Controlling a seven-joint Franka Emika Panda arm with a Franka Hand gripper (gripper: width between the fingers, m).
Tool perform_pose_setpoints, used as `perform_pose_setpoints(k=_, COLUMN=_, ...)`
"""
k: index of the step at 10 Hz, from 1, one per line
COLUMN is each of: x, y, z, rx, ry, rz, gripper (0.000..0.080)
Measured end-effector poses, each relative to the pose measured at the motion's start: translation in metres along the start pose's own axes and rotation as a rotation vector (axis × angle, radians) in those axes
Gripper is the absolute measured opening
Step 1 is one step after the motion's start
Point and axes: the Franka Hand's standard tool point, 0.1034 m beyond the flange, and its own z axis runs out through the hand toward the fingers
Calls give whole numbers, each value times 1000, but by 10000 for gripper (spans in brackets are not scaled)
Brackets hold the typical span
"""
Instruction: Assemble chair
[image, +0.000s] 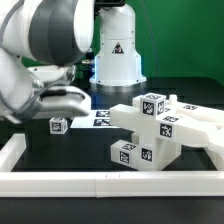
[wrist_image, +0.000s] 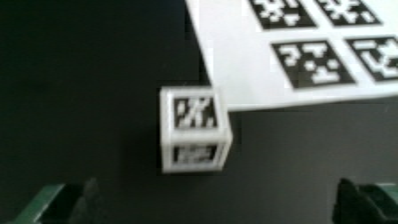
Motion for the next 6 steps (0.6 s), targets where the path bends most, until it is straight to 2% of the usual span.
perform_pose_setpoints(k=3, x=0, y=-4, z=7, rx=-1, ry=-9, rz=-7, gripper=649)
perform_pose_setpoints(k=4, x=-7, y=-14, z=29, rx=0, ry=-52, rz=6, gripper=649)
perform_pose_setpoints(k=6, x=-16, y=-12, z=44, rx=12, ry=-105, rz=15, gripper=649)
